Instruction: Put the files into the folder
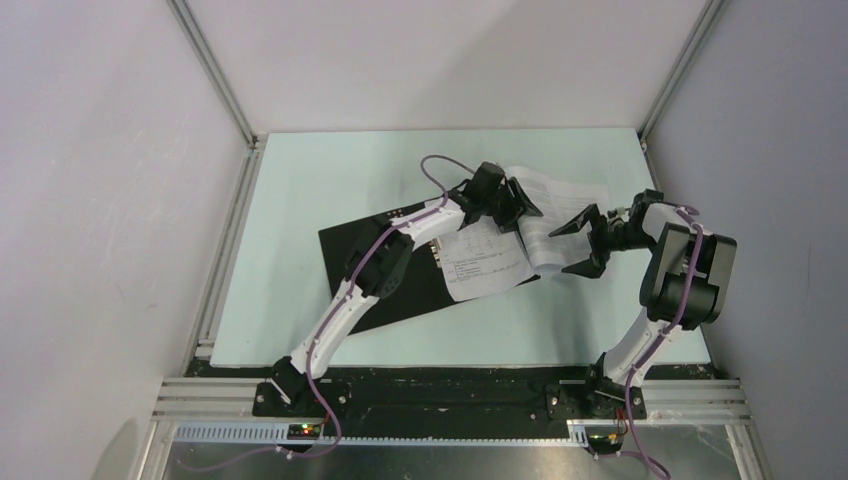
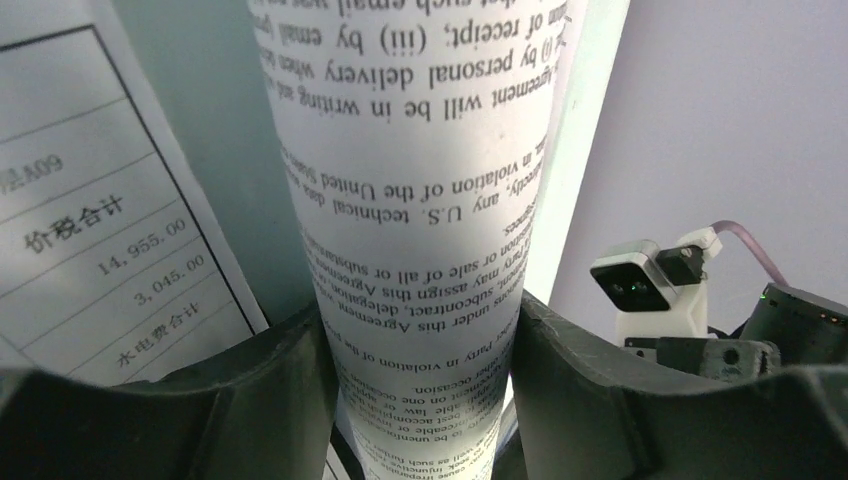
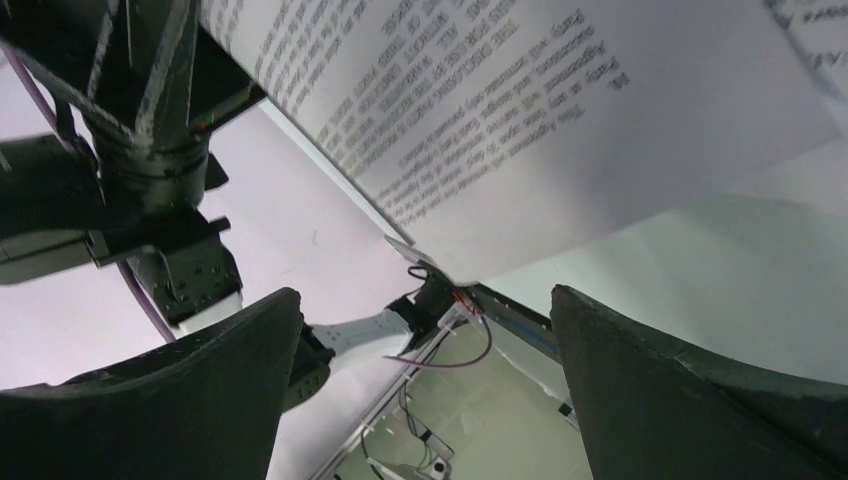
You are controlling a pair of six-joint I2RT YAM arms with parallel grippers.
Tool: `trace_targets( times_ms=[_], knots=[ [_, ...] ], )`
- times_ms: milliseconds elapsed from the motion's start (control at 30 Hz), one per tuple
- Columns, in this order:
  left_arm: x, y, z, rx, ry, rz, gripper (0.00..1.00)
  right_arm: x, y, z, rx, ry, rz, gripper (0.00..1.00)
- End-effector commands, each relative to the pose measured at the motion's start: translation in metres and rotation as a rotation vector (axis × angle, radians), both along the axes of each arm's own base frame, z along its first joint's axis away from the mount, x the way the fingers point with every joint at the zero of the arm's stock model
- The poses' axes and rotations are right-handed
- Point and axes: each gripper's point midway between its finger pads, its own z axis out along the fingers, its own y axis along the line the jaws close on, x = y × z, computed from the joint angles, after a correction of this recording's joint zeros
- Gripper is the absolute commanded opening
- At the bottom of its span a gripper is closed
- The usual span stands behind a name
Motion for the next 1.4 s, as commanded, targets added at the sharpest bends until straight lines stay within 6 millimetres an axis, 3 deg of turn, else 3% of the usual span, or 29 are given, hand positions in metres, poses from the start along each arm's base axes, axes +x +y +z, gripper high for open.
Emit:
trace_targets(
  times_ms=[0,100,267,733,1233,1367],
  knots=[
    [-0.003,0.003,0.028,-0.007,0.049,0.061,0.63,0.016,-0.005,-0.008,-0.03,0.012,-0.064,0.99],
    [-0.004,0.004,0.026,0.004,0.058,0.069,0.61,0.012,-0.003,-0.007,-0.063,0.026,-0.053,0.99],
    [-0.009,0.007,0.018,0.016,0.088,0.071,0.6,0.013,-0.017,-0.015,-0.177,0.014,-0.075,1.0],
    [-0.016,0.008,0.015,0.012,0.12,0.055,0.6,0.072,-0.037,-0.014,-0.083,-0.181,-0.189,1.0],
    [-0.021,0.01,0.008,0.02,0.121,0.021,0.55,0.092,-0.022,0.01,0.01,-0.466,-0.048,0.99],
    [-0.022,0.01,0.009,0.017,0.116,0.0,0.54,0.097,-0.025,0.006,-0.001,-0.512,-0.025,0.99]
  ],
)
